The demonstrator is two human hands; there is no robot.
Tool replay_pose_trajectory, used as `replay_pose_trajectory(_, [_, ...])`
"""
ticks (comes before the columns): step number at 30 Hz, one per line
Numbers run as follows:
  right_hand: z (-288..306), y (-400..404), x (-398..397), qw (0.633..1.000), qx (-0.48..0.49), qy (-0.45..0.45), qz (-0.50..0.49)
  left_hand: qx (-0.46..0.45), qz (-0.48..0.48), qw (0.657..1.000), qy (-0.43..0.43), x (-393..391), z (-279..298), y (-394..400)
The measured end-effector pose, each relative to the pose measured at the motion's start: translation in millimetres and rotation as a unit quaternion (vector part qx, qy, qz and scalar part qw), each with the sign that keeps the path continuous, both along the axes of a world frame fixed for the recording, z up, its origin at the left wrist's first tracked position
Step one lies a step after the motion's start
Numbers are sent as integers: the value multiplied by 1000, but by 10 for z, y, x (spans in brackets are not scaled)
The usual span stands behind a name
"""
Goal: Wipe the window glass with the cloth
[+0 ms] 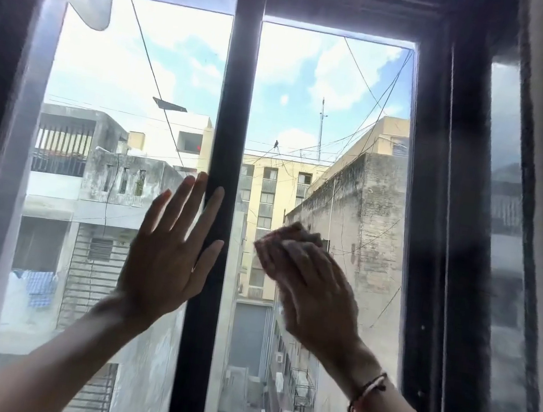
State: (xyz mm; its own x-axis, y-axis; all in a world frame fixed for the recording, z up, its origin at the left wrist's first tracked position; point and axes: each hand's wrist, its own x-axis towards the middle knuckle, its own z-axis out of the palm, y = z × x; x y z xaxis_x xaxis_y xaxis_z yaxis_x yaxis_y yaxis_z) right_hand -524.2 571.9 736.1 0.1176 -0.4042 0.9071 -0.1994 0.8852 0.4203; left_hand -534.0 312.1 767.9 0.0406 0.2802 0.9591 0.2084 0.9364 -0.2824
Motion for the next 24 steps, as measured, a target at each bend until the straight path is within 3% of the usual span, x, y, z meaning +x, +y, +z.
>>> replay_pose_trajectory(3, [413, 114, 13, 961, -269, 39, 46, 3, -4, 1000, 3, 2, 34, 16])
replay_pose_trajectory(4, [441, -58, -24, 954, -292, 50, 52, 6, 1, 1000, 7, -1, 43, 1])
replay_pose_trajectory(5, [331, -262, -65, 966, -251, 48, 44, 4, 3, 1000, 7, -4, 37, -10])
replay_pose_trajectory(7, [-52, -396, -107, 998, -32, 28, 40, -5, 5, 1000, 11, -18, 20, -29])
replay_pose_trajectory(8, [-102, -227, -92, 999, 23, 23, 31, -6, 7, 1000, 11, -28, 17, -29])
replay_pose_trajectory(9, [-46, 4, -66, 999, 9, 24, 18, -6, 6, 1000, 7, -31, 14, -24])
replay_pose_trajectory(10, [59, 230, -32, 997, -74, 28, 11, -5, 3, 1000, 1, -28, 9, -18])
replay_pose_trajectory(12, [225, 413, 54, 953, -299, 37, 24, -1, -1, 1000, -3, -22, 5, -12])
replay_pose_trajectory(13, [187, 351, 36, 944, -328, 36, 22, 0, 2, 1000, -4, -21, 8, -14])
replay_pose_trajectory(14, [47, 205, 9, 960, -277, 28, 9, -1, 5, 1000, -6, -14, 3, -19])
replay_pose_trajectory(15, [-164, 84, -17, 987, -160, 10, 4, -2, 7, 1000, -6, -6, 1, -22])
replay_pose_trajectory(17, [-385, 183, 0, 999, 31, -17, -2, -1, 11, 1000, -9, -10, -19, -38])
replay_pose_trajectory(18, [-321, 362, 10, 999, 34, -10, -19, -1, 11, 1000, -12, -9, -26, -25])
replay_pose_trajectory(19, [-210, 506, 25, 999, -44, -3, -19, -1, 9, 1000, -14, -2, -32, -8])
replay_pose_trajectory(21, [-61, 459, 68, 965, -262, 17, 30, 0, 10, 1000, -13, 8, -15, 11])
replay_pose_trajectory(22, [-116, 292, 55, 961, -273, 28, 34, 1, 13, 1000, -14, 13, -16, 13])
replay_pose_trajectory(24, [-436, -78, 12, 998, -63, 16, 15, -1, 15, 1000, -11, 39, -25, 16])
